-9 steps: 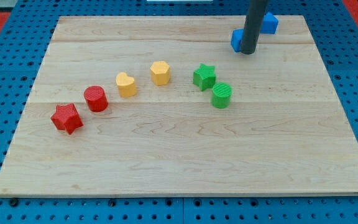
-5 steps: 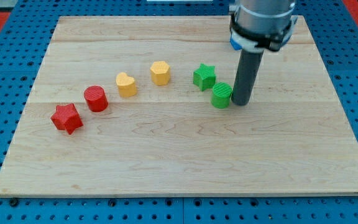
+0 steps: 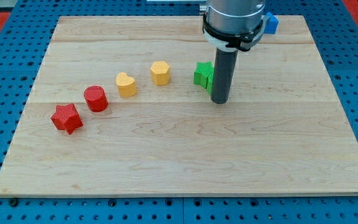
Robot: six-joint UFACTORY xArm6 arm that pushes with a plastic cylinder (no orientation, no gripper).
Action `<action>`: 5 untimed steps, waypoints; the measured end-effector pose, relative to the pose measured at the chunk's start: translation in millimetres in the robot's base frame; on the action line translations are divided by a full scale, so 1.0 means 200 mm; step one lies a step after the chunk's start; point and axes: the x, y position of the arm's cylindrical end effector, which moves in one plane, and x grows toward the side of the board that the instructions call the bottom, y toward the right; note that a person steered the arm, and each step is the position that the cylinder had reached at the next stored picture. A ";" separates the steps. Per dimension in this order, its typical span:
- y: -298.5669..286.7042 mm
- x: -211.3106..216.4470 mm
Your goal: Push the green circle along with green star a bit up
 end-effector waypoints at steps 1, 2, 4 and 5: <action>0.02 -0.11; 0.09 -0.23; 0.19 -0.33; 0.19 -0.36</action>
